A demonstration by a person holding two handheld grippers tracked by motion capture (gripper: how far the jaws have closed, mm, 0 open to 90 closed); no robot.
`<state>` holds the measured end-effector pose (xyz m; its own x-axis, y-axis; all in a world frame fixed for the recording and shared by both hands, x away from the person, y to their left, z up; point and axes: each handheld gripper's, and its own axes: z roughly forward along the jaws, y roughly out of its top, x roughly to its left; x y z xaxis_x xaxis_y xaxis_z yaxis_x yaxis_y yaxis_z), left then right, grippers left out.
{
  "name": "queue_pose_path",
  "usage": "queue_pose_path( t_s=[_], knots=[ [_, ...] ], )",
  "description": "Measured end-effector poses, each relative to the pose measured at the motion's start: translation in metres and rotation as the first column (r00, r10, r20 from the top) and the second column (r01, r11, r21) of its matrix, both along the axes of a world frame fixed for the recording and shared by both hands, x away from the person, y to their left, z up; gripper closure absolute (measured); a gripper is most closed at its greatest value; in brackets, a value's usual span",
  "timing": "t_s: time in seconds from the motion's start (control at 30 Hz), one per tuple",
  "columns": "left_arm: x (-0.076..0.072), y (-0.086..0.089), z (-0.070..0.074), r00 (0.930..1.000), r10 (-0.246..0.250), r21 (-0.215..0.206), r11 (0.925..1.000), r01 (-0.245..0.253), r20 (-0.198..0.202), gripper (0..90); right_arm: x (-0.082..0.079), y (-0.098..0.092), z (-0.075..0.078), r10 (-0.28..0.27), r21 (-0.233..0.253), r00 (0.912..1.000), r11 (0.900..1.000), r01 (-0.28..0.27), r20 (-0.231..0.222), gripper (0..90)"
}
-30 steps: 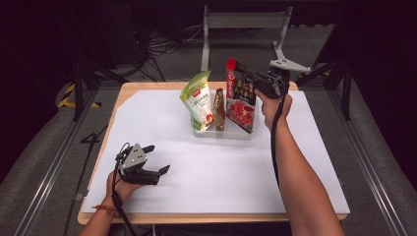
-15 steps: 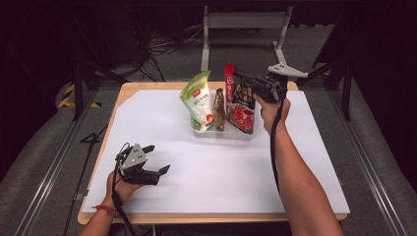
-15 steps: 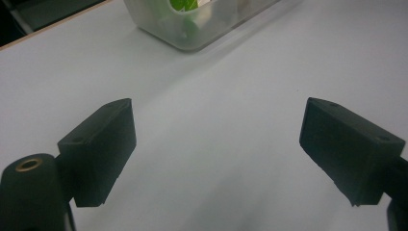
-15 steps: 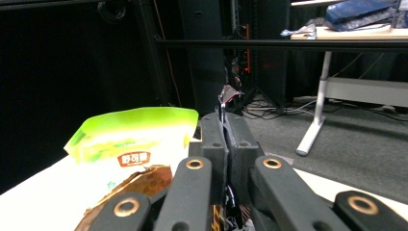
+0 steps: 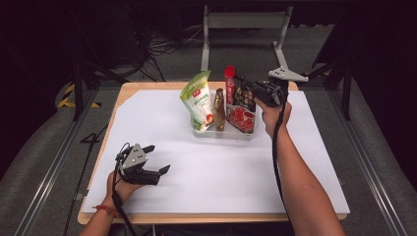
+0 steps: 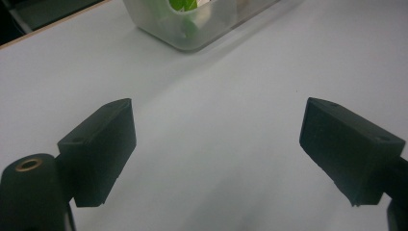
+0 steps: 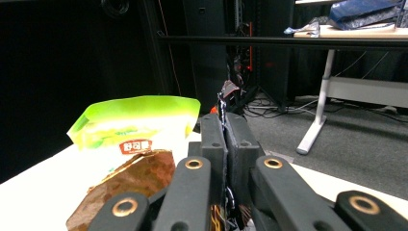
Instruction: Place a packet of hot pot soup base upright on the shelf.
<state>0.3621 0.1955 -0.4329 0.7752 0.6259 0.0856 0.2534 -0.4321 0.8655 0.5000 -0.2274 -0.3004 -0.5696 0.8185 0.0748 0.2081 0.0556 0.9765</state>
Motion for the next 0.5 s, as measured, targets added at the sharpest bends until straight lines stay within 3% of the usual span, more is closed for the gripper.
queue_pose_path(
  t_s=[0.5],
  knots=[
    [0.0005, -0.0012, -0.0003, 1.0, -0.004, 0.01, 0.9999, 0.004, 0.001, 13.4, -0.0104, -0.0054, -0.0087, -0.003, -0.015, 0.9999, 1.0, 0.003, 0.012, 87.1]
  ],
)
